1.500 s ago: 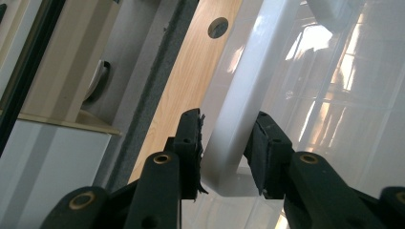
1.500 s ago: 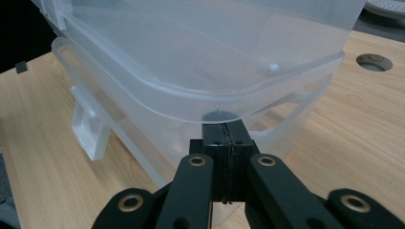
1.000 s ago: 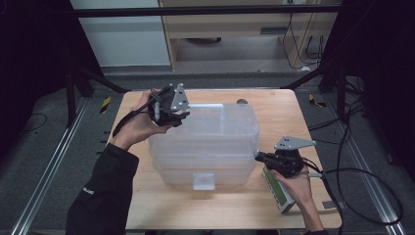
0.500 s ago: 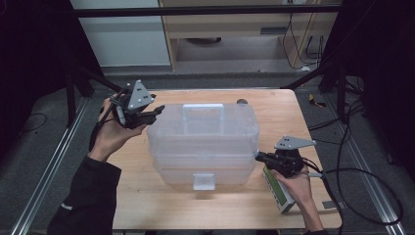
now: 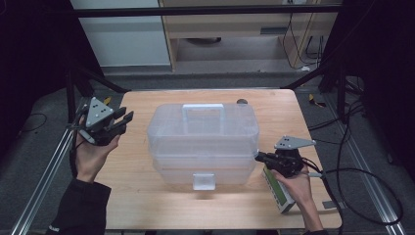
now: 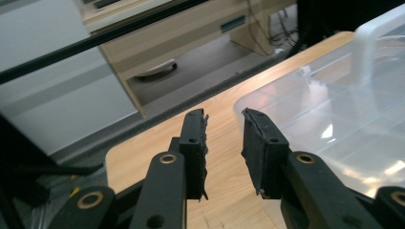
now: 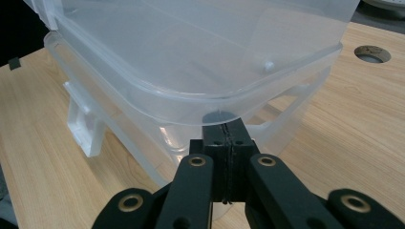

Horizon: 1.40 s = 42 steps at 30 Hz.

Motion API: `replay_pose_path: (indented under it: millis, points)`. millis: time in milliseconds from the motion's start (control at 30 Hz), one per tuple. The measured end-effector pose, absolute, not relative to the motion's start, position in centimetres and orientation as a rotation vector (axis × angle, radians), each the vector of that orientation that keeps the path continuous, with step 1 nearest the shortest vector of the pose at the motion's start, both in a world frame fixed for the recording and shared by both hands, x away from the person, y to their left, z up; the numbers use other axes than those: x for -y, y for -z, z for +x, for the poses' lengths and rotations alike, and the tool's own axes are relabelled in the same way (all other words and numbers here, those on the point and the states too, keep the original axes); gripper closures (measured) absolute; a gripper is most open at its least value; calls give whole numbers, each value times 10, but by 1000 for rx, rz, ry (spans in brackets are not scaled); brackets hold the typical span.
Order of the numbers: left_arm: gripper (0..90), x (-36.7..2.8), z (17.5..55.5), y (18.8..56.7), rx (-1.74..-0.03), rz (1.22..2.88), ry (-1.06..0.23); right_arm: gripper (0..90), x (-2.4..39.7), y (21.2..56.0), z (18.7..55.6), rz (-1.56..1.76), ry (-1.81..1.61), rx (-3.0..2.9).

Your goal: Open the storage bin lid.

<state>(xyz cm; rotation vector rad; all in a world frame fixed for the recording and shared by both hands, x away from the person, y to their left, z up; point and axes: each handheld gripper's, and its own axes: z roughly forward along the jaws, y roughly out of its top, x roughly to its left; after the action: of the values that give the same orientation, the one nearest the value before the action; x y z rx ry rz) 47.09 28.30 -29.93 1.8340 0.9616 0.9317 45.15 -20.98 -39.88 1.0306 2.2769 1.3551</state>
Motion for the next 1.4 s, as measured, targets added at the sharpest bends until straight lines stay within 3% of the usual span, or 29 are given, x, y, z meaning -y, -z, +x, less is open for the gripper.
replay_pose_path:
  millis: [267,667,1133,1400]
  points:
    - [767,-295,455,338,-1070,1746,-877,900,209,399,451,1030,-1350,-2282]
    - [890,-289,446,393,-1125,1809,-772,900,209,399,451,1029,-1346,-2283]
    - [895,-261,439,410,-989,1932,-651,900,209,399,451,1029,-1345,-2281]
    - [894,-256,436,404,-946,1897,-621,900,209,399,451,1027,-1345,-2280]
